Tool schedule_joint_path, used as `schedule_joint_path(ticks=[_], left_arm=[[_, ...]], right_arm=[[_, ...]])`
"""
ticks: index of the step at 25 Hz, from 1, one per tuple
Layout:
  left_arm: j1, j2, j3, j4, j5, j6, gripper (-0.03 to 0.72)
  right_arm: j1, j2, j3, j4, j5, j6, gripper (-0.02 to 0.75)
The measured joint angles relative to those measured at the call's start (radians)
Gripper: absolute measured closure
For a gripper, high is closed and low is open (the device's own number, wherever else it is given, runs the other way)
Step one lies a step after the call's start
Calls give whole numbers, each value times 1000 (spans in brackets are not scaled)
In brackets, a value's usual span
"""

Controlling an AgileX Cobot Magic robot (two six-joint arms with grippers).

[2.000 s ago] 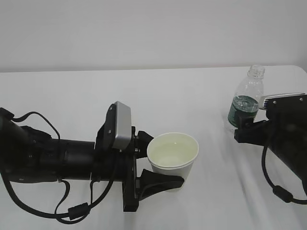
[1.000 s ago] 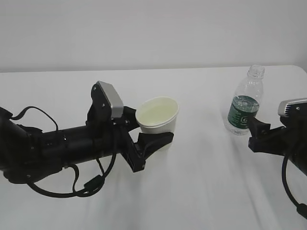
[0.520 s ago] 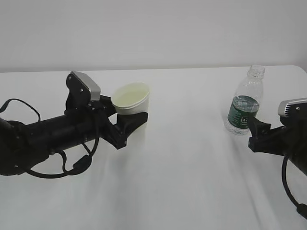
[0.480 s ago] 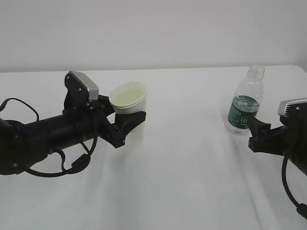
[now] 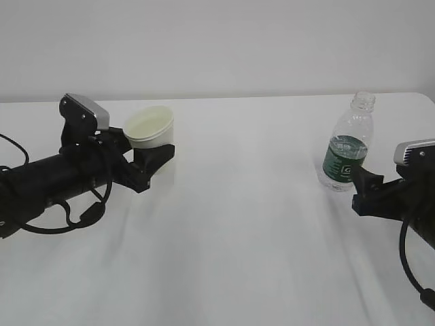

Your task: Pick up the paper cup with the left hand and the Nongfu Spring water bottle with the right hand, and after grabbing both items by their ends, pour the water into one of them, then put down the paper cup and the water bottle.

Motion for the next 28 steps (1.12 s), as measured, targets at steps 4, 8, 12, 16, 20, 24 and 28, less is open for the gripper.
schedule_joint_path(ticks=[4, 8, 12, 16, 20, 24, 28], left_arm=[[21, 0, 0, -33, 2, 37, 208], [43, 0, 0, -74, 2, 64, 208], [76, 0, 0, -94, 2, 70, 208], [123, 0, 0, -96, 4, 71, 208], [172, 0, 0, -108, 4, 73, 208], [200, 0, 0, -138, 6, 73, 208], [218, 0, 0, -177, 6, 76, 208]], right_arm=[[0, 0, 0, 0, 0, 0, 143], [0, 0, 0, 2, 0, 0, 143], [0, 0, 0, 2, 0, 0, 143], [0, 0, 0, 2, 0, 0, 143], [0, 0, 0, 2, 0, 0, 143], [0, 0, 0, 2, 0, 2, 143], [0, 0, 0, 2, 0, 4, 143]])
